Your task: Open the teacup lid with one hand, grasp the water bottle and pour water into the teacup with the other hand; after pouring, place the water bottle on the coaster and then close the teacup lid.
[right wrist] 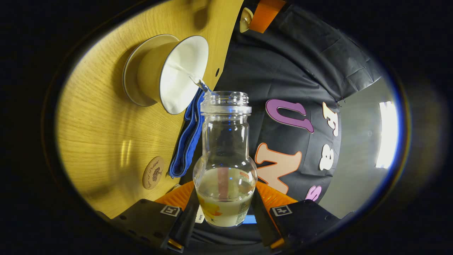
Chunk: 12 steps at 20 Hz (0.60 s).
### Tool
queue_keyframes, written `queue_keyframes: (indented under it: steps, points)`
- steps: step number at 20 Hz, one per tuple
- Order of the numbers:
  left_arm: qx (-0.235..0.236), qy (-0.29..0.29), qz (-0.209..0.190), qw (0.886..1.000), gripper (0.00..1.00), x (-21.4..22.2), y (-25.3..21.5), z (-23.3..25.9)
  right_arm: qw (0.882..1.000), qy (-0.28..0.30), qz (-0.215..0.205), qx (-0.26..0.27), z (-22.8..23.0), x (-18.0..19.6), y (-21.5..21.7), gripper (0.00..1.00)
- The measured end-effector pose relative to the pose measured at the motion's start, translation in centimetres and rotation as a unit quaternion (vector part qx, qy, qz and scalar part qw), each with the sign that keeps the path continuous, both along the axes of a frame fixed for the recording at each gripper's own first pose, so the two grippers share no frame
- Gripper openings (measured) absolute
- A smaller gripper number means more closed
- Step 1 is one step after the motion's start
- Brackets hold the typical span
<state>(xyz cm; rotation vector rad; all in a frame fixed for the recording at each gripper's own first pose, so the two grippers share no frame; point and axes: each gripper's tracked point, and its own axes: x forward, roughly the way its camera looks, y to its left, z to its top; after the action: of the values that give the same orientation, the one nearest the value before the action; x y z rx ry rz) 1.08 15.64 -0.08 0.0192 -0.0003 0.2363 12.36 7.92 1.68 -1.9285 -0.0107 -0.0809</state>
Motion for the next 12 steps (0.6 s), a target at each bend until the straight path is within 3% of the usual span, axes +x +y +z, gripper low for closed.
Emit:
queue_keyframes:
  steps: [12]
  points:
    - [0.0, 0.0, 0.0, 1.0, 0.28, 0.0, 0.0, 0.0, 0.998, -0.047, 0.012, -0.032, 3.4, 0.0, 0.1, 0.77]
